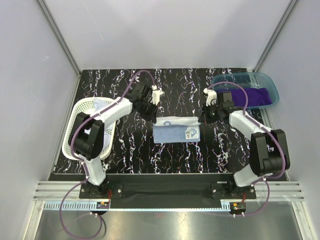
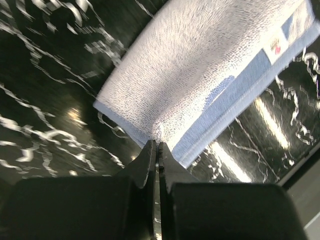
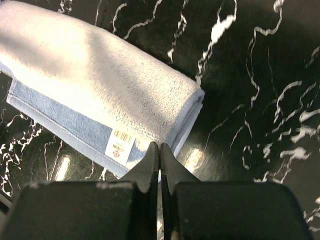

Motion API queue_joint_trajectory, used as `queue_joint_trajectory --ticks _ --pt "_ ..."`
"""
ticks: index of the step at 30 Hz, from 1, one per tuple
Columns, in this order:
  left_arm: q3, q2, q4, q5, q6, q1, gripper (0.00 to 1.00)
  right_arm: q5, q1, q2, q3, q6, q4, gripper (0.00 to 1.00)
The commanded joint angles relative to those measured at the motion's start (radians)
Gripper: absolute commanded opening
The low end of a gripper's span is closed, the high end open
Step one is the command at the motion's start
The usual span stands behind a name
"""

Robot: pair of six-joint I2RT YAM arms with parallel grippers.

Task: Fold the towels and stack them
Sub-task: Fold the towel

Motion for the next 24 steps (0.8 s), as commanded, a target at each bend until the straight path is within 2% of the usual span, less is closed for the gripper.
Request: queue_joint_trajectory --ticks 1,8,13,21,24 --pt "-0.049 -0.070 0.020 -0.030 -0.032 -0.024 0.00 0.043 0.013 -0.081 -0.035 0.049 0.024 0.00" --pt "-0.141 -0.129 0.054 -0.050 -0.092 -0.061 0.00 0.041 0.050 -0.115 -0.051 0.106 -0.085 0.03" --pt "-0.196 -0.159 0.073 -0.074 -0.117 -0.078 0.00 0.113 0.076 -0.089 -0.060 0.155 -0.142 0.04" --pt "-0.227 -0.136 0.051 -0.120 -0.134 -0.116 0.00 0.121 0.076 -0.099 -0.065 0.207 -0.180 0.08" --pt "-0.231 -0.138 0.042 -0.133 -0.143 -0.135 0.09 0.115 0.079 -0.104 -0.054 0.230 -0.204 0.16"
